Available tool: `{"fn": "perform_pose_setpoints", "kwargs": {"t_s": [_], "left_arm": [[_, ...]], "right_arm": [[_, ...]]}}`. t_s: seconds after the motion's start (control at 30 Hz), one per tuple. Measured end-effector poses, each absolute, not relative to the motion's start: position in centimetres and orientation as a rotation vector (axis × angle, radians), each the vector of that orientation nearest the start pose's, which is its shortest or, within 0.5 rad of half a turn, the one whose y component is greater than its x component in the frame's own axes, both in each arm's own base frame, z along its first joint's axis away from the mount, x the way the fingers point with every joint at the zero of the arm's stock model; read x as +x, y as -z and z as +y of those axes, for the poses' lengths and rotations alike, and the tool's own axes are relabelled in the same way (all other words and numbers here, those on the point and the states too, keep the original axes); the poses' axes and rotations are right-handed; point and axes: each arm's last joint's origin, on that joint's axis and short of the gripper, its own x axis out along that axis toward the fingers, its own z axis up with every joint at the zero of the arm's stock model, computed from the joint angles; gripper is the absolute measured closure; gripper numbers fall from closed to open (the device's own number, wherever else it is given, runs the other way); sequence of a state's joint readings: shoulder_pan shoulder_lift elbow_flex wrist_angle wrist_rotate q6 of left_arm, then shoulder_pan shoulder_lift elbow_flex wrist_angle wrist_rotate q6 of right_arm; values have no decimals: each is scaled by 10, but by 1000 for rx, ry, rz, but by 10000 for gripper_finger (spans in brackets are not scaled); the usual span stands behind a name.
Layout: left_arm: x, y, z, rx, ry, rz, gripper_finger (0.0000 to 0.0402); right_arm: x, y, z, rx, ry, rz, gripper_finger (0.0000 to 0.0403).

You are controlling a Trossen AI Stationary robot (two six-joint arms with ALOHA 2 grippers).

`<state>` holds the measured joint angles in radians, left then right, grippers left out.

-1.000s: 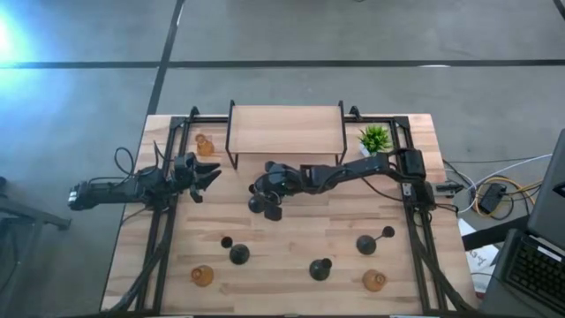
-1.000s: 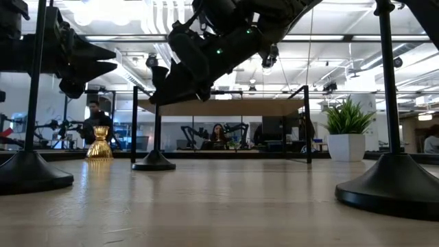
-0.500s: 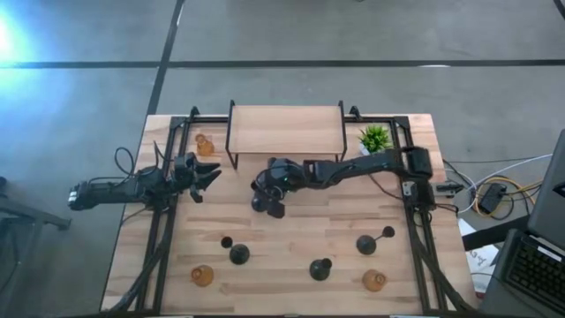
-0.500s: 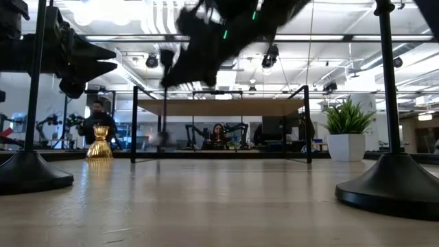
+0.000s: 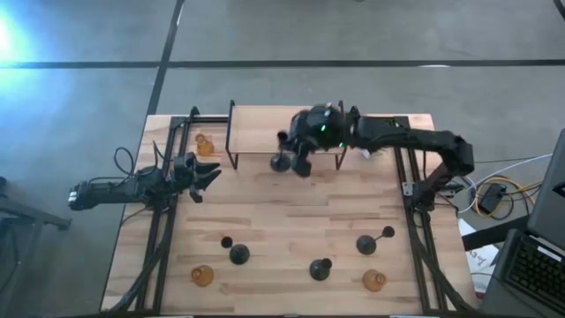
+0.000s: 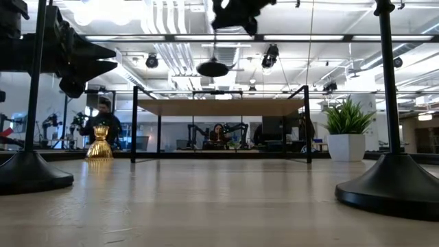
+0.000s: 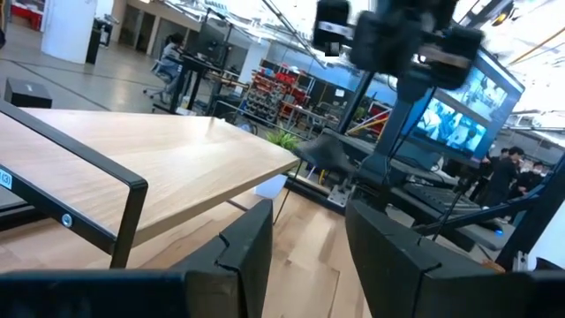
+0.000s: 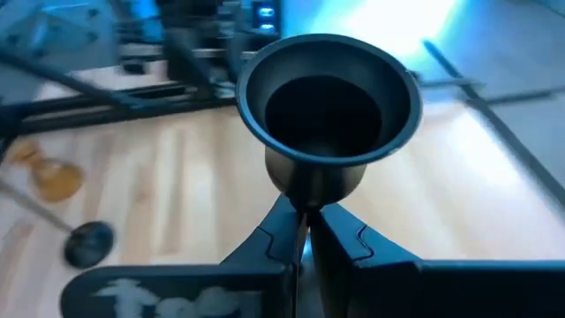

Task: Pick & Place candle stick holders
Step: Put the black candle holder on the shelf

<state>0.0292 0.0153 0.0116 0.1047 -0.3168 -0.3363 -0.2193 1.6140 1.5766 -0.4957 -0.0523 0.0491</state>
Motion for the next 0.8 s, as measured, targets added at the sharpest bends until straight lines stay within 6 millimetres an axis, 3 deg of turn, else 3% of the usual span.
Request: {"fn": "perform_pose_setpoints", "kwargs": {"t_s": [0.23,0.8], "left_arm": [[96,-176,12,-347,-326,-157,252],[96,-176,12,-334,-327,-155,252]], "right_arm": [[322,-386,-112,161,280,524,394],[289,-383,-179,212,442,535,394]]}}
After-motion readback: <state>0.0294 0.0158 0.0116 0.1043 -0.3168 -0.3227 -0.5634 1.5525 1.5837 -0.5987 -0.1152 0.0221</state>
